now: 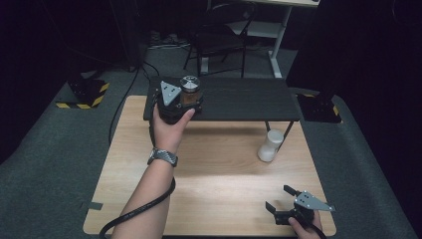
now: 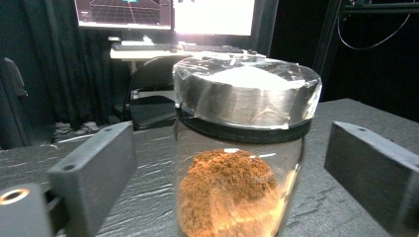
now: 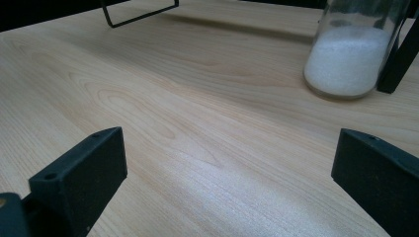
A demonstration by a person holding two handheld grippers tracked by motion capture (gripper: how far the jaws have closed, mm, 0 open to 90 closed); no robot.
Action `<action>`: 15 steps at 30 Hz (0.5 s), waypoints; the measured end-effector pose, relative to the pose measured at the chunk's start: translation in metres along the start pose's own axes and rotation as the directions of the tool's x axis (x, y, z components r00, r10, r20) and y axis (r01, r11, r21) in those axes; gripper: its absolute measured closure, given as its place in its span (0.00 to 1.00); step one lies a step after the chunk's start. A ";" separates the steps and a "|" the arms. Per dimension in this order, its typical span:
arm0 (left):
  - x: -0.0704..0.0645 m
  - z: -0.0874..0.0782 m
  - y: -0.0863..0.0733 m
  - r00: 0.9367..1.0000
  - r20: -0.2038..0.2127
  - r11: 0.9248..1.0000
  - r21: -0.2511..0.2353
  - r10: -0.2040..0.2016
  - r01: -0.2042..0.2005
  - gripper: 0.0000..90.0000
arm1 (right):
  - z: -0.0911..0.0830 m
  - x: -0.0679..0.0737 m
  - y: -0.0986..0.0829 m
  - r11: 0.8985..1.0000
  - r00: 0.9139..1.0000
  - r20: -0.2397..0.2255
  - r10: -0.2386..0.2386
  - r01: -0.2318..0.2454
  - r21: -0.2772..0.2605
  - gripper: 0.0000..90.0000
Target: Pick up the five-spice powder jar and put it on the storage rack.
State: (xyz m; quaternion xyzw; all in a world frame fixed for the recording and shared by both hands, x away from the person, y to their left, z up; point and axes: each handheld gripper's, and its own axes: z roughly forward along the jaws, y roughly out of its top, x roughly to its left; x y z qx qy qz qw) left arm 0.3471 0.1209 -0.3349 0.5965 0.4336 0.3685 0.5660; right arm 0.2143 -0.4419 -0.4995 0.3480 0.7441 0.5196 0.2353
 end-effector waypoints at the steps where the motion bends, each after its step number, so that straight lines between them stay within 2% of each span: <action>1: 0.000 -0.001 -0.001 1.000 0.006 1.000 -0.003 -0.002 0.002 0.02 | 0.000 0.000 0.000 1.000 1.000 0.000 0.000 0.000 0.000 0.00; 5: 0.002 -0.008 -0.006 0.999 0.034 1.000 -0.014 0.022 -0.021 0.00 | 0.000 0.000 0.000 1.000 1.000 -0.001 0.001 -0.001 0.002 0.00; 10: 0.000 -0.017 -0.009 0.998 0.045 0.999 -0.006 0.035 -0.035 0.00 | 0.001 0.002 0.002 1.000 1.000 0.004 -0.008 0.008 0.011 0.00; 15: -0.001 -0.028 -0.013 0.996 0.071 0.998 -0.021 0.060 -0.059 0.00 | 0.001 0.001 0.002 1.000 1.000 0.005 -0.005 0.005 0.010 0.00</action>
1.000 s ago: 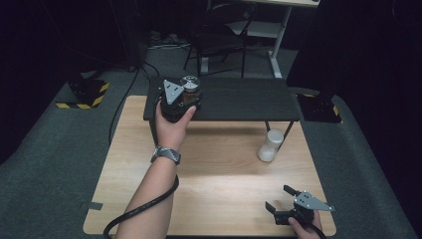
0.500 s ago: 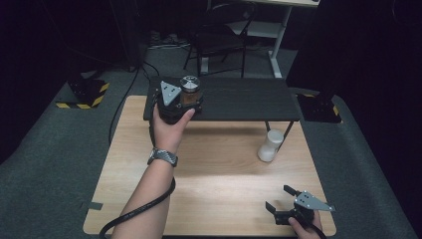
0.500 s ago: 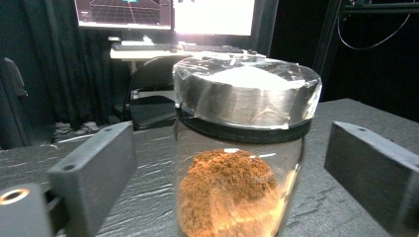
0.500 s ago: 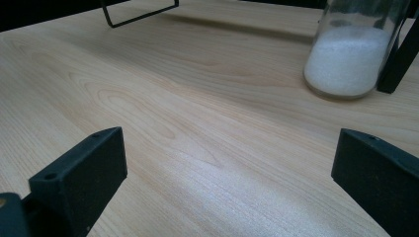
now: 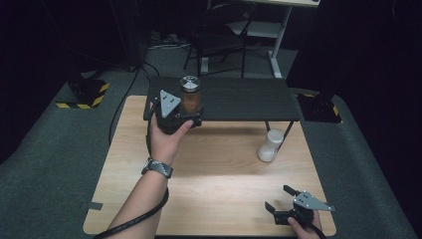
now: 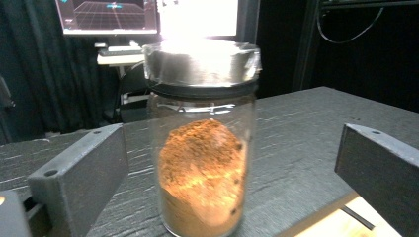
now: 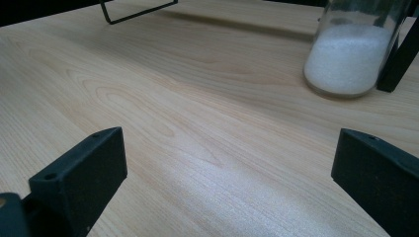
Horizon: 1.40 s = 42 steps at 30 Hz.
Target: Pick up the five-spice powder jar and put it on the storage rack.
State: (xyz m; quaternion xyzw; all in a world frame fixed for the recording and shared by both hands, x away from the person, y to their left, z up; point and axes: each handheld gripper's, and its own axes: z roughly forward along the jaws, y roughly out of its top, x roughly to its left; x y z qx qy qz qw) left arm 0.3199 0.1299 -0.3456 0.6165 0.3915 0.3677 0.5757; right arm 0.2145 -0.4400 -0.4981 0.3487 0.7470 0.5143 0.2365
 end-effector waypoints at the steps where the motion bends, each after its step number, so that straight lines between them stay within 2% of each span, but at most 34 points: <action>1: 0.000 -0.005 -0.003 1.000 0.014 1.000 -0.008 0.005 -0.005 0.00 | 0.000 0.000 0.000 1.000 1.000 0.000 0.002 -0.002 -0.002 0.00; 7: 0.000 -0.016 -0.011 1.000 0.022 1.000 -0.020 0.013 -0.012 0.00 | 0.000 0.000 0.000 1.000 1.000 0.000 -0.001 0.001 -0.001 0.00; 11: 0.001 -0.025 -0.019 1.000 0.028 1.000 -0.023 0.004 -0.003 0.00 | 0.000 0.001 0.000 1.000 1.000 0.002 -0.003 0.003 -0.002 0.00; 13: 0.000 -0.032 -0.025 0.999 0.031 0.999 -0.034 0.015 -0.014 0.00 | 0.000 0.001 0.000 1.000 1.000 0.003 -0.003 0.003 -0.002 0.00; 21: 0.000 -0.052 -0.046 0.998 0.054 0.999 -0.045 0.011 -0.008 0.00 | 0.000 0.001 0.000 1.000 1.000 0.002 -0.008 0.008 0.000 0.00; 25: 0.002 -0.061 -0.056 0.998 0.059 0.999 -0.037 0.000 0.002 0.00 | 0.000 0.001 0.000 1.000 1.000 0.001 -0.008 0.008 0.001 0.00; 33: 0.002 -0.080 -0.077 0.998 0.063 0.999 -0.033 0.008 -0.006 0.00 | 0.000 0.001 0.001 1.000 1.000 0.000 -0.010 0.010 0.003 0.00; 42: 0.000 -0.099 -0.107 0.995 0.095 1.000 -0.008 -0.025 0.026 0.00 | 0.000 0.001 0.001 1.000 1.000 -0.001 -0.014 0.014 0.003 0.00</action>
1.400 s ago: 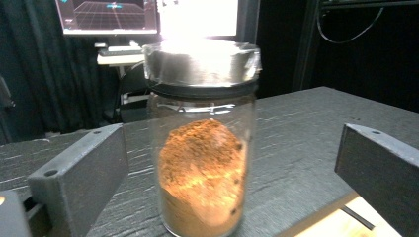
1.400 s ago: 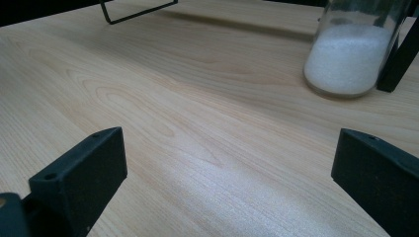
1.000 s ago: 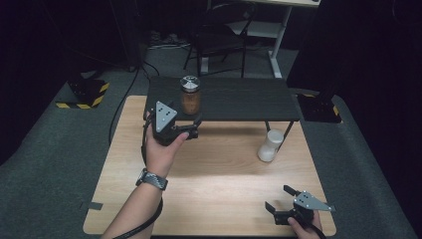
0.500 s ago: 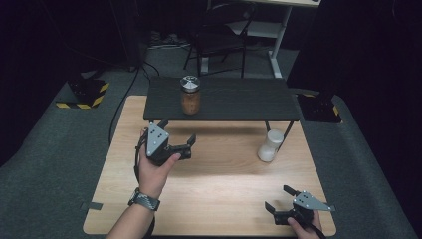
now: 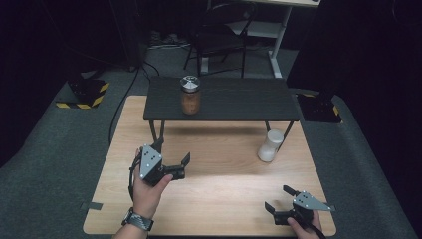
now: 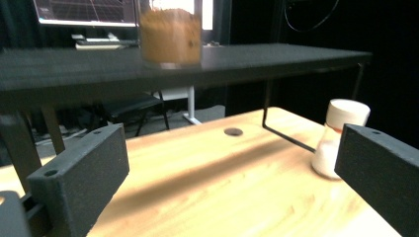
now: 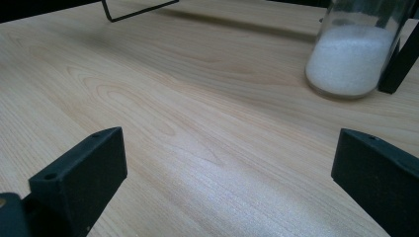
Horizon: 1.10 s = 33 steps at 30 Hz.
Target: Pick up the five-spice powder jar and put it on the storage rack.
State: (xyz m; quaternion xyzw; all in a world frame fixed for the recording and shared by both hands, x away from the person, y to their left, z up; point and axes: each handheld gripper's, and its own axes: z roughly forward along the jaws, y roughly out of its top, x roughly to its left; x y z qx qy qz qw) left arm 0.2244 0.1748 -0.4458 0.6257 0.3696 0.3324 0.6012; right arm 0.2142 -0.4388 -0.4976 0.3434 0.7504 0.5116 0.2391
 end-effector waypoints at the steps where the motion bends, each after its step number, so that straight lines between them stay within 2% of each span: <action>1: -0.001 -0.002 -0.005 1.000 0.003 1.000 0.009 0.003 -0.003 0.00 | 0.000 0.000 0.000 1.000 1.000 -0.001 0.000 0.000 0.000 0.00; 4: -0.003 -0.006 -0.018 1.000 0.016 1.000 0.027 -0.001 0.001 0.00 | 0.000 0.000 0.000 1.000 1.000 -0.002 0.001 -0.001 0.000 0.00; 8: -0.006 -0.011 -0.031 0.999 0.029 0.997 0.066 -0.028 0.027 0.00 | 0.000 0.000 0.000 1.000 1.000 -0.002 0.000 0.000 -0.001 0.00; 14: -0.010 -0.017 -0.043 0.999 0.048 0.993 0.113 -0.026 0.020 0.00 | 0.000 0.000 0.000 1.000 1.000 -0.001 -0.001 0.001 -0.002 0.00; 18: -0.010 -0.020 -0.054 0.998 0.053 0.988 0.149 -0.038 0.030 0.00 | 0.000 0.001 0.000 1.000 1.000 0.001 -0.004 0.004 0.000 0.00; 21: -0.010 -0.021 -0.056 0.998 0.041 0.984 0.176 -0.044 0.036 0.00 | 0.000 0.001 0.000 1.000 1.000 0.005 -0.004 0.004 0.002 0.00; 25: -0.006 -0.024 -0.059 0.999 0.038 0.976 0.216 -0.029 0.020 0.00 | 0.000 0.001 0.000 1.000 1.000 0.005 -0.004 0.004 0.002 0.00; 27: -0.003 -0.026 -0.061 0.999 0.048 0.974 0.227 -0.001 -0.010 0.00 | 0.000 0.002 0.000 1.000 1.000 0.008 -0.001 0.001 0.001 0.00; 29: -0.002 -0.026 -0.063 0.998 0.057 0.968 0.247 0.026 -0.040 0.00 | 0.000 0.002 0.000 1.000 1.000 0.008 -0.002 0.002 0.002 0.00; 33: -0.001 -0.024 -0.065 0.998 0.052 0.960 0.275 0.033 -0.046 0.00 | 0.000 0.002 0.000 1.000 1.000 0.011 -0.003 0.003 0.003 0.00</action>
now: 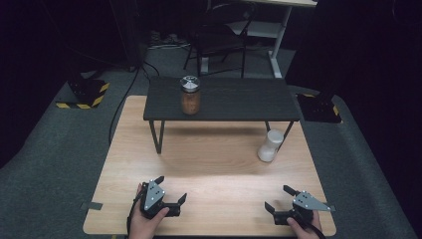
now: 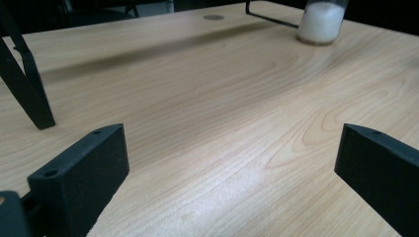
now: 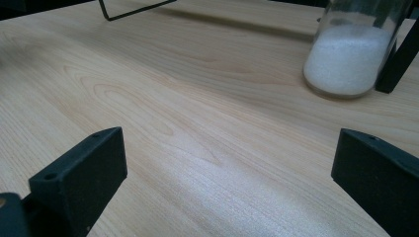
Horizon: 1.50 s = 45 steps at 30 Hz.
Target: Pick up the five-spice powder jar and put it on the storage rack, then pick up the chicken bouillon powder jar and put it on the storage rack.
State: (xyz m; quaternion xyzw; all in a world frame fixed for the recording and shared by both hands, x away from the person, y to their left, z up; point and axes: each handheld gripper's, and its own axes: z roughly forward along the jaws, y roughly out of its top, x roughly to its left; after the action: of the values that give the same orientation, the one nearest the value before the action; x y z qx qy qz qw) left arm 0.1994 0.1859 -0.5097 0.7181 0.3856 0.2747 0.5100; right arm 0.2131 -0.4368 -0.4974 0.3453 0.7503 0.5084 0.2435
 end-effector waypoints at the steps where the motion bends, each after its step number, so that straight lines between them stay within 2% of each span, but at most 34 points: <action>1: 0.001 0.001 0.001 1.000 0.000 1.000 0.011 0.002 -0.002 0.00 | 0.000 0.000 0.000 1.000 1.000 0.000 0.000 0.000 0.000 0.00; 4: 0.003 0.000 0.001 1.000 0.003 1.000 0.011 -0.006 0.006 0.00 | 0.000 0.000 0.000 1.000 1.000 0.000 0.000 0.000 0.002 0.00; 7: 0.006 0.002 0.006 0.999 0.001 0.998 0.040 -0.053 0.053 0.00 | 0.000 0.000 0.001 1.000 1.000 0.000 0.001 -0.001 0.004 0.00; 10: 0.008 0.002 0.007 0.998 0.004 0.997 0.050 -0.059 0.058 0.00 | 0.000 0.000 0.001 1.000 1.000 0.005 0.005 -0.005 0.005 0.00; 12: 0.007 0.003 0.008 0.999 0.004 0.998 0.054 -0.042 0.042 0.00 | 0.001 0.001 0.002 1.000 1.000 0.009 0.011 -0.011 0.012 0.00; 16: 0.004 0.004 0.011 1.000 0.017 0.998 0.068 0.017 -0.018 0.00 | 0.002 0.002 0.004 1.000 1.000 0.021 0.013 -0.013 0.022 0.00; 19: 0.001 0.005 0.012 0.999 0.018 0.997 0.071 0.035 -0.036 0.00 | 0.002 0.005 0.005 1.000 1.000 0.027 0.000 -0.001 0.030 0.00; 25: 0.001 0.007 0.013 1.000 0.010 0.997 0.078 0.019 -0.019 0.00 | 0.001 0.006 0.004 1.000 1.000 0.029 0.005 -0.006 0.030 0.00; 31: 0.000 0.007 0.014 0.999 0.013 0.996 0.081 0.032 -0.033 0.00 | 0.000 0.006 0.004 1.000 1.000 0.024 0.000 -0.001 0.027 0.00; 37: 0.002 0.007 0.013 1.000 0.017 0.997 0.077 0.022 -0.024 0.00 | 0.000 0.004 0.004 1.000 1.000 0.020 0.009 -0.009 0.029 0.00; 45: 0.001 0.007 0.013 0.999 0.030 0.996 0.079 0.038 -0.040 0.00 | 0.000 0.005 0.003 1.000 1.000 0.013 -0.011 0.011 0.026 0.00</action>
State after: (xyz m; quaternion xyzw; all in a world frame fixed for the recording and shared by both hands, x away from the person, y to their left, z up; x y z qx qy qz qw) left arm 0.2096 0.1809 -0.4997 0.7490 0.3749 0.2587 0.4811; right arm 0.2108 -0.4324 -0.4941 0.3476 0.7572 0.4949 0.2468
